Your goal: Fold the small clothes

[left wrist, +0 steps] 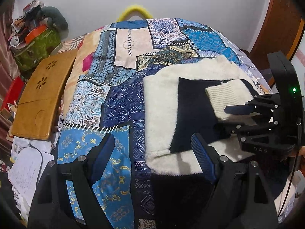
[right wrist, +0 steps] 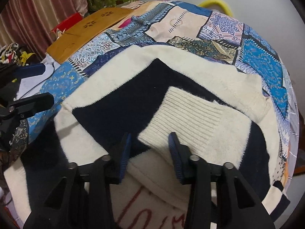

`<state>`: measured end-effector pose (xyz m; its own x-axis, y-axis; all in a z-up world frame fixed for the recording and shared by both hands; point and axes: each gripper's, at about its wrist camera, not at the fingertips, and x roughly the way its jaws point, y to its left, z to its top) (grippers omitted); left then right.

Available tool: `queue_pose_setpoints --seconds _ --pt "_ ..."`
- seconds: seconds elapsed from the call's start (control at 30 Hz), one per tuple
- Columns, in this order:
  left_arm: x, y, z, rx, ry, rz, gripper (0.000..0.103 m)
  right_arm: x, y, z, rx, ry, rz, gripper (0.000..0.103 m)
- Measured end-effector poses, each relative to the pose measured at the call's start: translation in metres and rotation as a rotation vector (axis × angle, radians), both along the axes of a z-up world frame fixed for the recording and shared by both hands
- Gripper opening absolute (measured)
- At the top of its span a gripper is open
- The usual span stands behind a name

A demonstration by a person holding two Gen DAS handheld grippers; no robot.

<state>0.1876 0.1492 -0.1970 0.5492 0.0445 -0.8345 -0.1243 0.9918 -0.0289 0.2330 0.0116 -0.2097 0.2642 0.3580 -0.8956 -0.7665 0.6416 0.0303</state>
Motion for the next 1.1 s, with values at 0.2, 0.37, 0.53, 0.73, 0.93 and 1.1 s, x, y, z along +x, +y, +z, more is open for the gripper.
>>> queue_pose_setpoints --seconds 0.2,0.37,0.53,0.73,0.93,1.1 --pt "-0.001 -0.005 0.001 0.009 0.0 -0.003 0.082 -0.001 -0.008 0.007 0.025 -0.026 -0.019 0.012" --pt "-0.003 -0.01 0.008 0.02 -0.006 -0.001 0.082 -0.005 -0.02 0.025 0.055 -0.068 -0.033 0.007" --pt "-0.007 -0.017 0.019 0.025 -0.026 -0.005 0.082 -0.004 -0.044 0.052 0.131 -0.116 -0.086 0.006" --pt "-0.009 -0.029 0.029 0.037 -0.039 -0.013 0.082 -0.002 -0.083 0.087 0.208 -0.184 -0.167 0.006" --pt "-0.01 -0.044 0.036 0.044 -0.05 -0.028 0.082 0.001 -0.13 0.104 0.231 -0.224 -0.257 0.006" --pt "-0.011 -0.058 0.039 0.062 -0.052 -0.052 0.082 0.003 -0.173 0.101 0.235 -0.224 -0.35 0.006"
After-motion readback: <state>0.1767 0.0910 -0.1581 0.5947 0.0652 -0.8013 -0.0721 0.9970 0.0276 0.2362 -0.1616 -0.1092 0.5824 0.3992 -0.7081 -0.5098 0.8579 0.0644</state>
